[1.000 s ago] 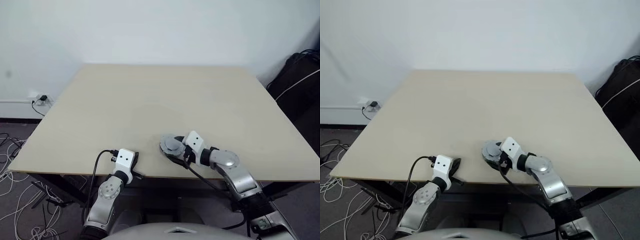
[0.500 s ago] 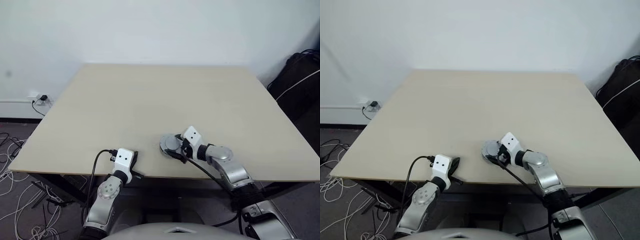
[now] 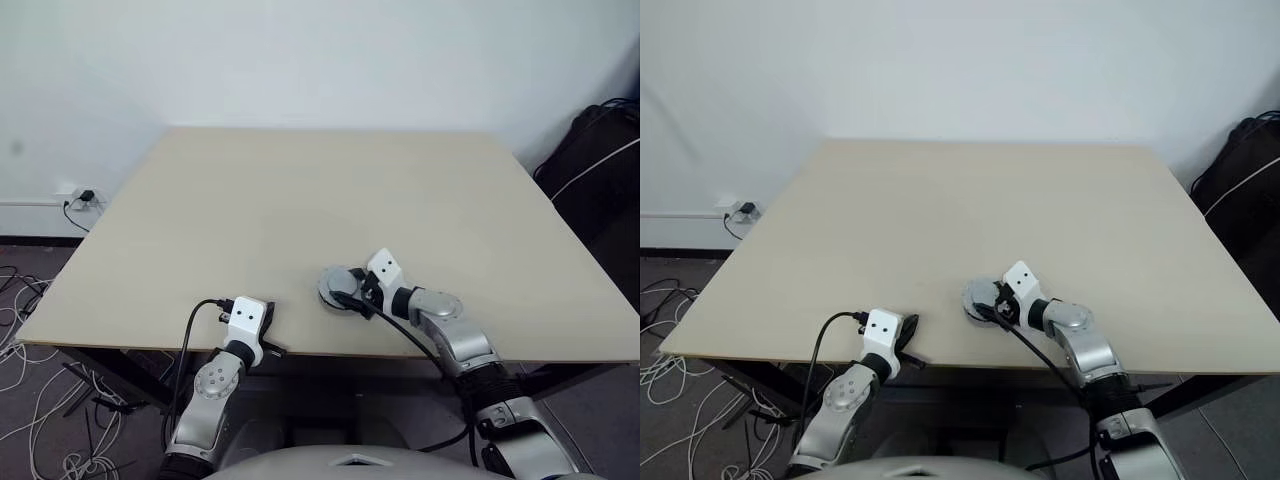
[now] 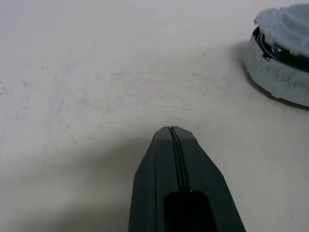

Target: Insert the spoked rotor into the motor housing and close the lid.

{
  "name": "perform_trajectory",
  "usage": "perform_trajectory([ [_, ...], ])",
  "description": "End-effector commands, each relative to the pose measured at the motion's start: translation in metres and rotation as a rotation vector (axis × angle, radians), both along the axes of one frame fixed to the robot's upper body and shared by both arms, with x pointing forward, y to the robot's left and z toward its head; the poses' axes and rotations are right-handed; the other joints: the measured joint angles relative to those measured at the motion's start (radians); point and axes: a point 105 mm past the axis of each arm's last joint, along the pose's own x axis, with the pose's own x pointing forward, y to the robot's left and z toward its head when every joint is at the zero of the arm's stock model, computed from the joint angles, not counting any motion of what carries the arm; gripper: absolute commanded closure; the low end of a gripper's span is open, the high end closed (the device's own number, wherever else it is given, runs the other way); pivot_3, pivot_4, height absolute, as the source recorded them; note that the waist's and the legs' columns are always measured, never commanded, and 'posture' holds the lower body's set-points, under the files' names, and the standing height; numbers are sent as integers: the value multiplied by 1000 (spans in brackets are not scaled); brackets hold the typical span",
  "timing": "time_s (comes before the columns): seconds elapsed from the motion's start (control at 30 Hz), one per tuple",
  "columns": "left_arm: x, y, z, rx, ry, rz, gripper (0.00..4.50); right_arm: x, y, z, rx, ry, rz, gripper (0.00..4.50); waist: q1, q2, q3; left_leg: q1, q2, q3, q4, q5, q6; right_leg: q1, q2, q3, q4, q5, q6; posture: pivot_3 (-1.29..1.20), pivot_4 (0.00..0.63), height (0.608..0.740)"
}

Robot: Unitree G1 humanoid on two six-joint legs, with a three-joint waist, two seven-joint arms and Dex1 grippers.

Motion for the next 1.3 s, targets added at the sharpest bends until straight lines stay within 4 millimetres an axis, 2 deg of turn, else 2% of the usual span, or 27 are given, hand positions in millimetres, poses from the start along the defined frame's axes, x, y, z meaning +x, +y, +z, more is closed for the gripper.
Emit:
perform_trajectory([
  [0.03,6,-2,16,-11,-68,0,4500,6,-1,19,48,-59,-24,1229,0,0,0,0,0,0,0,0,0,0,0,0,0,0,0,0,0,740],
  [0.67,4,-1,15,-13,-63,13,4500,-2,1,3,-64,-16,34,1229,0,1,-1,0,0,0,0,0,0,0,0,0,0,0,0,0,0,740],
  [1.3,4,-1,15,-12,-63,9,4500,-4,-15,-13,-235,47,10,1229,1,5,-6,0,0,0,1,0,0,1,0,0,0,0,0,0,0,740],
])
